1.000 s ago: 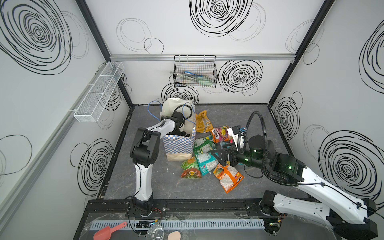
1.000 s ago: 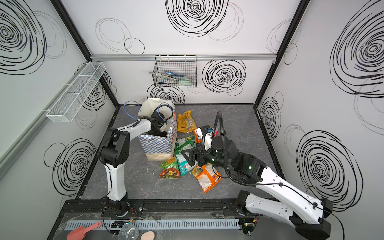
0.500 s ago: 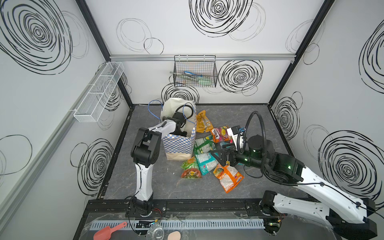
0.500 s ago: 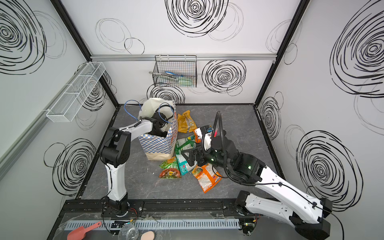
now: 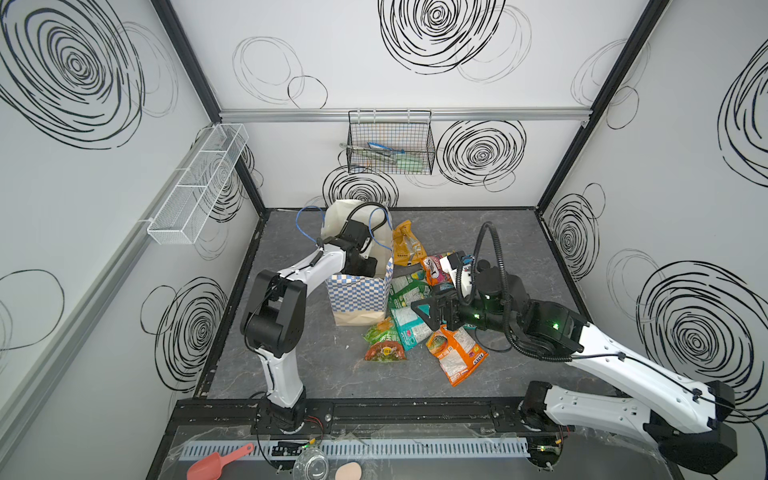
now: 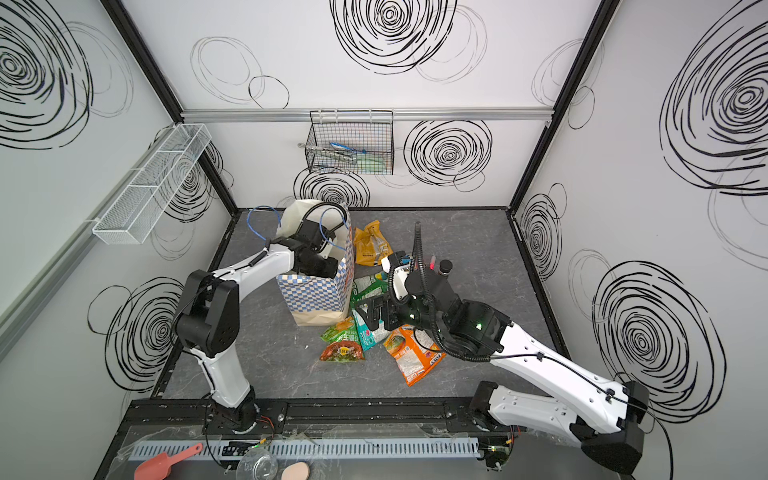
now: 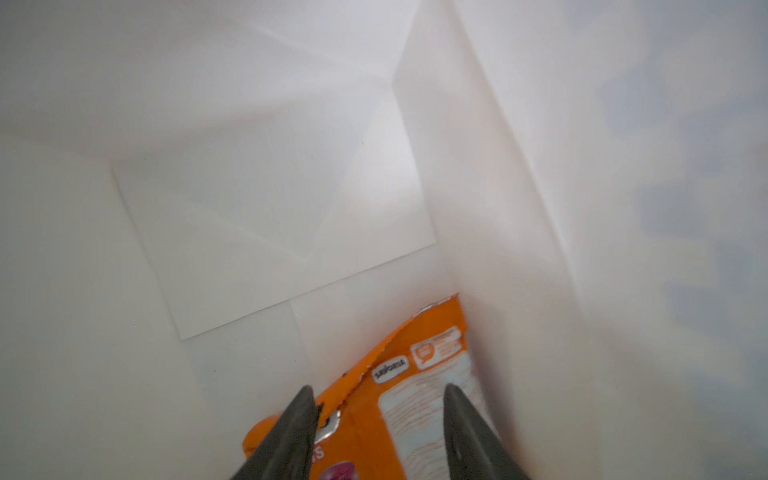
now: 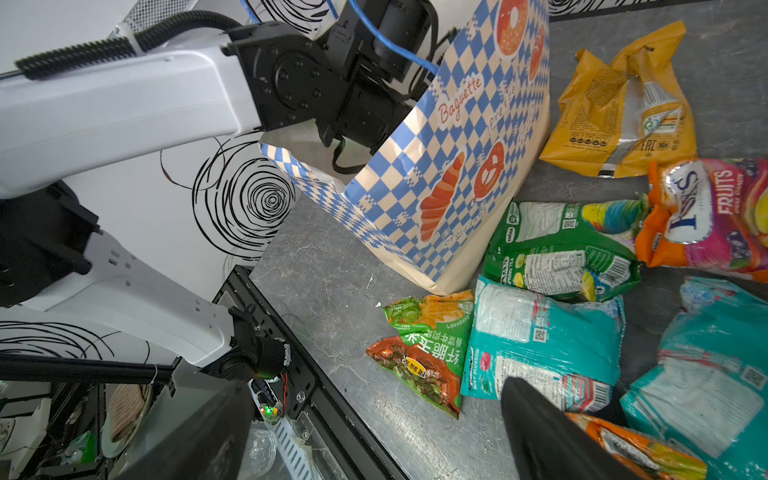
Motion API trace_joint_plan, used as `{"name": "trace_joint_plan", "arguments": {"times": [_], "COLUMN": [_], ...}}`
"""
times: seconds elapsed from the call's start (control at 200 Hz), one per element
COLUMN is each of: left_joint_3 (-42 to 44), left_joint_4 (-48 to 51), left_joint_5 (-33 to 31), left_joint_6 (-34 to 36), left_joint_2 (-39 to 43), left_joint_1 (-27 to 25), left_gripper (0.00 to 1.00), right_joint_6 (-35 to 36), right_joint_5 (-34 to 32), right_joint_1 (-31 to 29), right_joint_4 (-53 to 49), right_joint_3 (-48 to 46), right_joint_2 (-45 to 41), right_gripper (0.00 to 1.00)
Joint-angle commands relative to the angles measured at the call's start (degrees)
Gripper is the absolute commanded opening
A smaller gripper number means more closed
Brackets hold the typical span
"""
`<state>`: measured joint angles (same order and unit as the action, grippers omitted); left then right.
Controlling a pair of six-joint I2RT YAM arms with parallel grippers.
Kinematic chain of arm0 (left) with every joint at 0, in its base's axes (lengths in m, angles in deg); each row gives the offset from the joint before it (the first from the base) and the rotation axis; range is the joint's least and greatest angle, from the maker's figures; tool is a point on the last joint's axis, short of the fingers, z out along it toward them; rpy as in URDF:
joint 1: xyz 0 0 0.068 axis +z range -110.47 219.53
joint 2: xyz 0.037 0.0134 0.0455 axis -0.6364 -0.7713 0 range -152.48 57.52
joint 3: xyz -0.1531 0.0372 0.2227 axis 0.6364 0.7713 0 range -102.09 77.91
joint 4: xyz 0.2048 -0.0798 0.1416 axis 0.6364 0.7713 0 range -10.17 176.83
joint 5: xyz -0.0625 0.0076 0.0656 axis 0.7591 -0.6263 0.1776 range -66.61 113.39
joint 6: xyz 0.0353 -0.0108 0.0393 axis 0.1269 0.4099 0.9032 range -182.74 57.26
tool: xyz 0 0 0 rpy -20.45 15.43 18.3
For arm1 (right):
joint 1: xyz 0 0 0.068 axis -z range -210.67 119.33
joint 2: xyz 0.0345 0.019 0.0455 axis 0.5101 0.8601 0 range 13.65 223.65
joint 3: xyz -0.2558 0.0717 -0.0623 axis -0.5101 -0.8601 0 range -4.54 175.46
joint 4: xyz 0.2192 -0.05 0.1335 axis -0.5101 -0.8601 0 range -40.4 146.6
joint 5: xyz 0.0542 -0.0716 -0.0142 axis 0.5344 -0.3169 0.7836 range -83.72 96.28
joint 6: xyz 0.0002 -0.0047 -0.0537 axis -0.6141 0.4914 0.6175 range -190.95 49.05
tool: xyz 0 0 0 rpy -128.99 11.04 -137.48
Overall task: Take the snacks out of the paper bag
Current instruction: 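Lower the left gripper into the bag toward the last orange Fox's packet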
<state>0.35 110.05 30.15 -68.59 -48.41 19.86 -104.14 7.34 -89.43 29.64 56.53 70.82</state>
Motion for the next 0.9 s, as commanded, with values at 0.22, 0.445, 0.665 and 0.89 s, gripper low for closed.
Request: {"name": "trace_joint_plan", "arguments": {"times": [0.22,0.445,0.665,0.89], "left_joint_3": [0.78,0.03,-0.66,-1.62], "left_joint_4": [-6.92,-7.56,-7.59,-6.13], "left_joint_5": [-0.39,-2.10,-2.31,-2.90], "left_joint_6": [-3.09,-2.69,-2.25,-1.88], "left_joint_2": [-3.73,-8.53,-11.55,-10.20], "left_joint_1": [-0.69,-0.84,-1.35,-1.51], "left_gripper": [0.88,0.85,0.73,0.63], "right_joint_6": [-0.38,-0.78,-1.09,-1.04], "right_joint_5": [0.37,0.26,0.39,0.35], "right_joint_1": [-0.70,-0.70,-0.74,-0.75], "right_joint_4": [2.45,2.88,2.95,3.08], "right_joint_3": [-0.42,-1.63,-2.49,-2.78], "right_joint_2": [-1.00,-2.21,-2.88,-3.55], "right_gripper": [0.97,0.97,0.97,0.97]}}
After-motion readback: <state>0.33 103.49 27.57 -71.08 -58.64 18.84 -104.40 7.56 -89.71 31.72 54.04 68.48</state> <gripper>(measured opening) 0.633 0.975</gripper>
